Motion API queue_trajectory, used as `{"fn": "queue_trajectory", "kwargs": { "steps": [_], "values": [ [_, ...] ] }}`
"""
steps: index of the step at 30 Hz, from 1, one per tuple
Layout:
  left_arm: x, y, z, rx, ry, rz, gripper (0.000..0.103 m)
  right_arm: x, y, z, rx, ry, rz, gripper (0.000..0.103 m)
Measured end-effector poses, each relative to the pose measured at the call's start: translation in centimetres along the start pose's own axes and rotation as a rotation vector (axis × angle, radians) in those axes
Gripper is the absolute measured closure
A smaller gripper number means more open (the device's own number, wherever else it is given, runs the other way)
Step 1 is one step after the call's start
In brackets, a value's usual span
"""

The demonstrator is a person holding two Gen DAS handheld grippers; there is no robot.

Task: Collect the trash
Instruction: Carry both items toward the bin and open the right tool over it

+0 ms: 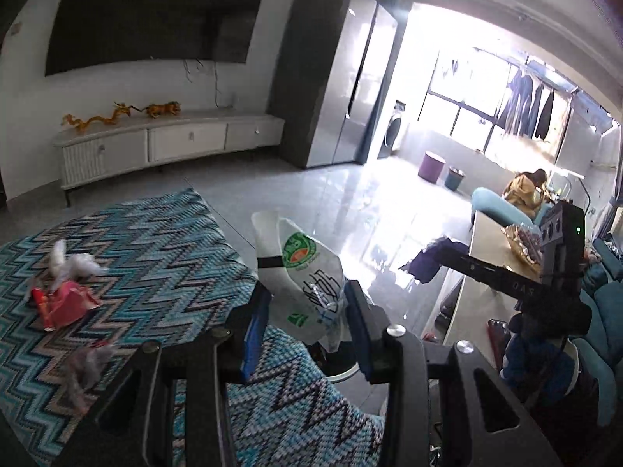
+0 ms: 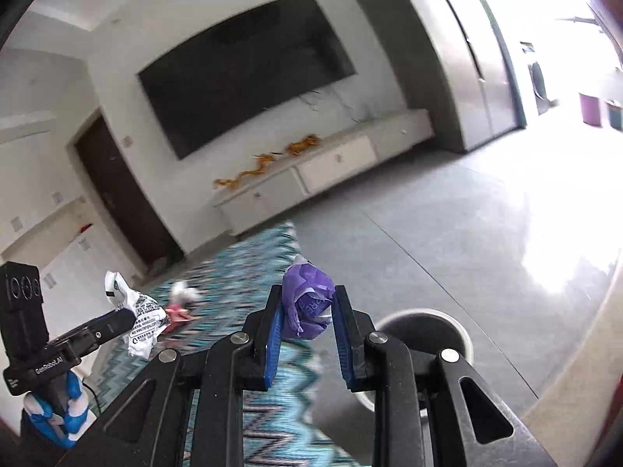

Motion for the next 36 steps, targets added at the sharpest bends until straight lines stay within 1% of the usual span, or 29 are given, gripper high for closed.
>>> {"fn": "queue_trajectory", "kwargs": {
  "steps": [5,9,11,14,16,17,18,19,20,21,22,25,29,32,35,36],
  "values": [
    [-3.3,0.2,-7.0,0.104,0.008,-0.050,0.066,-4.8,1.2,-2.3,0.040,0.048,-0.077,0.080],
    [-4.9,0.7,-13.1,0.187,0.005,-0.077,0.064,-8.5,2.0,-4.5,0.079,0.079,-0.135,0.080],
    [-5.3,0.9,-15.3,0.216,0.009,-0.082,0.064,-10.2,2.4,-5.7,0.097,0.093,-0.161,0.078],
    [-5.9,0.7,-18.4,0.253,0.015,-0.074,0.063,-12.0,2.6,-6.9,0.116,0.109,-0.189,0.078],
    [-6.0,0.5,-20.0,0.272,0.018,-0.066,0.061,-13.0,2.7,-7.9,0.128,0.115,-0.203,0.078],
    [-6.0,0.5,-20.8,0.280,0.018,-0.060,0.058,-13.3,2.8,-8.4,0.133,0.118,-0.206,0.078],
    [-6.0,0.5,-21.5,0.288,0.021,-0.049,0.053,-13.5,2.6,-9.3,0.141,0.123,-0.210,0.077],
    [-6.1,0.3,-22.1,0.295,0.026,-0.038,0.051,-14.1,2.8,-9.6,0.147,0.127,-0.215,0.071],
    [-6.0,0.3,-22.4,0.300,0.030,-0.029,0.046,-14.6,2.9,-9.6,0.149,0.129,-0.220,0.067],
    [-5.9,0.3,-22.8,0.304,0.034,-0.020,0.043,-14.8,3.0,-9.8,0.152,0.136,-0.225,0.058],
    [-5.8,0.4,-23.1,0.307,0.037,-0.015,0.043,-14.9,3.2,-9.9,0.152,0.140,-0.227,0.052],
    [-5.8,0.5,-23.3,0.313,0.034,-0.011,0.042,-15.1,3.6,-9.9,0.154,0.151,-0.236,0.052],
    [-5.8,0.5,-22.0,0.294,0.028,-0.012,0.042,-15.0,3.4,-9.4,0.145,0.159,-0.240,0.052],
    [-5.9,0.2,-20.5,0.260,0.003,-0.024,0.042,-14.2,2.9,-8.7,0.127,0.153,-0.233,0.052],
    [-5.7,-0.3,-18.3,0.215,-0.021,-0.034,0.042,-12.6,2.1,-7.6,0.102,0.146,-0.213,0.051],
    [-5.6,-0.5,-17.4,0.194,-0.034,-0.037,0.040,-12.2,1.9,-7.2,0.094,0.144,-0.206,0.050]
  ]
}}
Point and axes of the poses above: each gripper's, at about its wrist camera, not at the fingertips, and z roughly against the way its jaws point, x to its left, y to its underside, the point moved 6 cm from there along -z, roughly the way its jaws point, and after that the axes turned 12 degrees about -y, right-handed, at the moved point
